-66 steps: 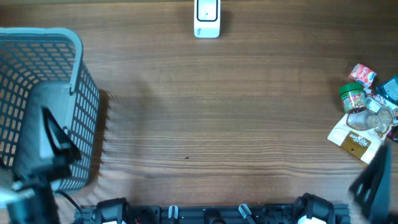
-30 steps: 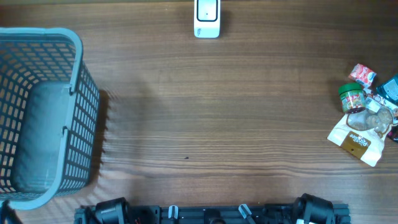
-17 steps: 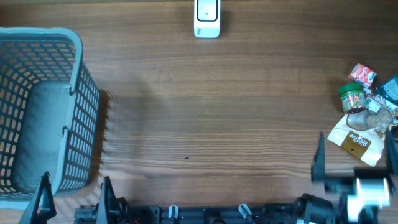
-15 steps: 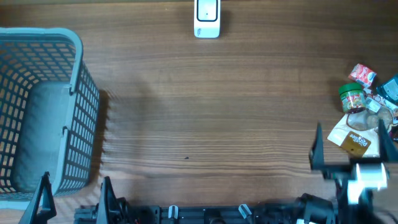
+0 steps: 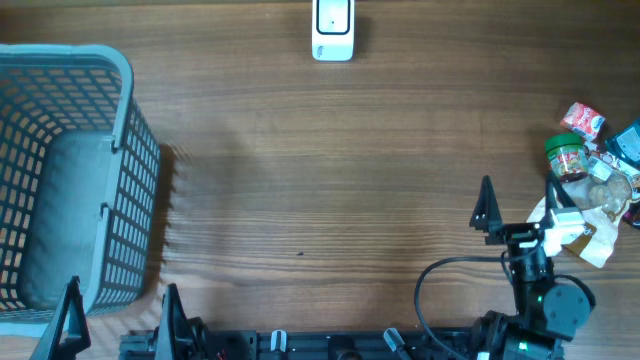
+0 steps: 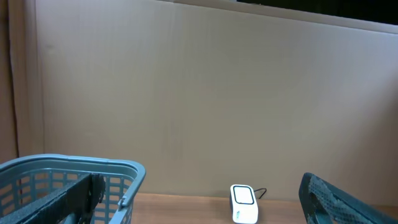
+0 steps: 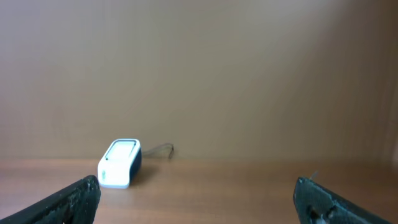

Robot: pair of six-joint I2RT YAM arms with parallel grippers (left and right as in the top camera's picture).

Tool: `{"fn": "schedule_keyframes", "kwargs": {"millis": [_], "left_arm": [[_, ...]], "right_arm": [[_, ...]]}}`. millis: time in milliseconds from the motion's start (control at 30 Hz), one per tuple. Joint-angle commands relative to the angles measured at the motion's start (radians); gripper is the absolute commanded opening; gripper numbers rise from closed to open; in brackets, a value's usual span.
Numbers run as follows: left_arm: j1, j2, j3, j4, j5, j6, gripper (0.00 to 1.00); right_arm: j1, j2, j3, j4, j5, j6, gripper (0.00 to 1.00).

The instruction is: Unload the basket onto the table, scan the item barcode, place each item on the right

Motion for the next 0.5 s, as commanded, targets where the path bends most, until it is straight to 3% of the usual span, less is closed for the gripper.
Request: {"fn": "schedule_keyframes", "kwargs": {"millis": [0, 67, 467], "left_arm": [[-0.004, -0.005, 0.003, 0.003, 0.016, -0.009, 1.0], [-0.004, -0.005, 0.003, 0.002, 0.016, -0.009, 1.0], [-0.004, -0.005, 0.003, -0.057, 0.035, -0.01, 1.0]], "right_arm": [[-0.001, -0.004, -0.014, -0.108, 0.089, 0.021, 1.0], [-0.001, -0.004, -0.021, -0.205, 0.138, 0.025, 1.0], [-0.001, 0.043, -0.021, -0.207, 0.148, 0.025, 1.0]]}}
